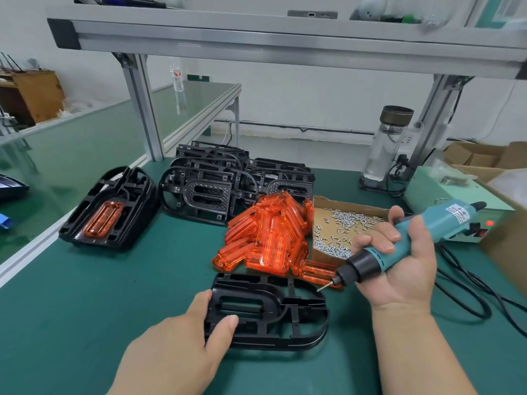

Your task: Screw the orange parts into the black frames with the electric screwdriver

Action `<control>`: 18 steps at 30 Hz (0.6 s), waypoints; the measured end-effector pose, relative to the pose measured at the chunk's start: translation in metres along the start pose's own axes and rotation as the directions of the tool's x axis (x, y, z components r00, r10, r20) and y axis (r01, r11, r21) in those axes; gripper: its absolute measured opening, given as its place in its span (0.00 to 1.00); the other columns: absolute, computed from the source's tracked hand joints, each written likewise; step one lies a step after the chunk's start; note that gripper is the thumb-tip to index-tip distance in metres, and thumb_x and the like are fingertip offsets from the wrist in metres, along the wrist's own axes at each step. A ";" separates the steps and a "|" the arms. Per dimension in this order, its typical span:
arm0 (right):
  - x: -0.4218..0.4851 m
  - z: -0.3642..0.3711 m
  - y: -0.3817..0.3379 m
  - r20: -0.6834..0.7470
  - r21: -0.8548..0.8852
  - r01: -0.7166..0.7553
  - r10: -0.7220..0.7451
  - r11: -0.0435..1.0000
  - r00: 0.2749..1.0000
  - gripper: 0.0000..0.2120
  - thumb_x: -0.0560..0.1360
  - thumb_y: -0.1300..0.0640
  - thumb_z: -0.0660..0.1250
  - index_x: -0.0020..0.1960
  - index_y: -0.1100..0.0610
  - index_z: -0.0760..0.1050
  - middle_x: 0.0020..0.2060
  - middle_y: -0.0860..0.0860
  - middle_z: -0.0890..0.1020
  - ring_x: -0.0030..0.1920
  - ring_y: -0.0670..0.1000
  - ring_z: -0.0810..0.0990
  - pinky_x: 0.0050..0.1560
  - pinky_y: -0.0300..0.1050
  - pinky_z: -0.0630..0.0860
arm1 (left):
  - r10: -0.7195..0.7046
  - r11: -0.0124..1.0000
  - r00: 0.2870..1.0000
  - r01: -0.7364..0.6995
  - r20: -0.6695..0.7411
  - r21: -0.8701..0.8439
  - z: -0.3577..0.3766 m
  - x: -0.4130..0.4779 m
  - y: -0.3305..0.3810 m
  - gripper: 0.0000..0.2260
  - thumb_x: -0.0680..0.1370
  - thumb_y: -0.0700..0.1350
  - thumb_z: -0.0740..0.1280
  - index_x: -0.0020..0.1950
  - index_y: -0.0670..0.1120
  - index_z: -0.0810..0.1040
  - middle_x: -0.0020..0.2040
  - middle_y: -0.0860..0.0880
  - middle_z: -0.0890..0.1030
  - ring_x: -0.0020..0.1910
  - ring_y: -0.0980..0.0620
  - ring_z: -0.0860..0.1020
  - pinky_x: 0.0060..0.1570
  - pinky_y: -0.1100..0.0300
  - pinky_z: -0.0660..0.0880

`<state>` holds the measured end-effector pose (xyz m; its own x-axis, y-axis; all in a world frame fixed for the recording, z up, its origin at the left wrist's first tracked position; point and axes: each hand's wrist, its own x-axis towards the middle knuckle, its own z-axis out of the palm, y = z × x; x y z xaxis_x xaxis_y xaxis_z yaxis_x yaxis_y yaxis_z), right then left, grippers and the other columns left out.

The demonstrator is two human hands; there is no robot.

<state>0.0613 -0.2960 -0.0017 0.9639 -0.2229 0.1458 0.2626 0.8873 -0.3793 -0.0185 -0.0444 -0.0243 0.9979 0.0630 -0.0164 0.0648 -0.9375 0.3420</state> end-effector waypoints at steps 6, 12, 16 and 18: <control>0.000 0.000 -0.002 -0.009 0.016 0.001 -0.001 1.000 1.000 0.08 0.74 0.48 0.62 0.47 0.51 0.74 0.27 0.43 0.70 0.23 0.40 0.69 0.34 0.34 0.75 | 0.048 0.979 0.998 -0.053 0.032 0.197 0.004 0.004 0.008 0.28 0.72 0.72 0.46 0.70 0.62 0.54 0.41 0.56 0.75 0.50 0.57 0.78 0.40 0.62 0.72; 0.002 0.001 -0.001 -0.007 0.017 -0.001 0.001 1.000 1.000 0.08 0.75 0.47 0.61 0.47 0.51 0.74 0.26 0.43 0.70 0.23 0.40 0.69 0.34 0.35 0.75 | 0.122 0.991 0.981 -0.129 -0.148 -0.041 -0.023 0.040 0.013 0.20 0.71 0.69 0.56 0.57 0.63 0.74 0.41 0.57 0.81 0.48 0.54 0.79 0.46 0.58 0.76; 0.000 0.000 0.000 0.003 0.015 -0.025 0.025 1.000 1.000 0.09 0.76 0.46 0.60 0.48 0.50 0.74 0.27 0.43 0.69 0.23 0.40 0.69 0.34 0.35 0.75 | 0.187 0.971 0.952 -0.217 -0.240 -0.104 -0.024 0.083 0.045 0.09 0.75 0.58 0.64 0.41 0.56 0.81 0.37 0.58 0.81 0.42 0.54 0.79 0.43 0.59 0.75; -0.001 0.000 0.001 0.008 0.017 -0.036 0.036 0.999 0.999 0.09 0.76 0.46 0.60 0.48 0.51 0.74 0.28 0.43 0.69 0.24 0.40 0.69 0.34 0.36 0.75 | 0.179 0.980 0.958 -0.195 -0.225 -0.050 -0.018 0.101 0.059 0.11 0.75 0.57 0.64 0.37 0.53 0.78 0.35 0.56 0.79 0.40 0.53 0.78 0.38 0.60 0.73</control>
<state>0.0610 -0.2950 -0.0021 0.9723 -0.1876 0.1396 0.2269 0.9015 -0.3686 0.0857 -0.0876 0.0115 0.9659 -0.0301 0.2572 -0.1311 -0.9133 0.3856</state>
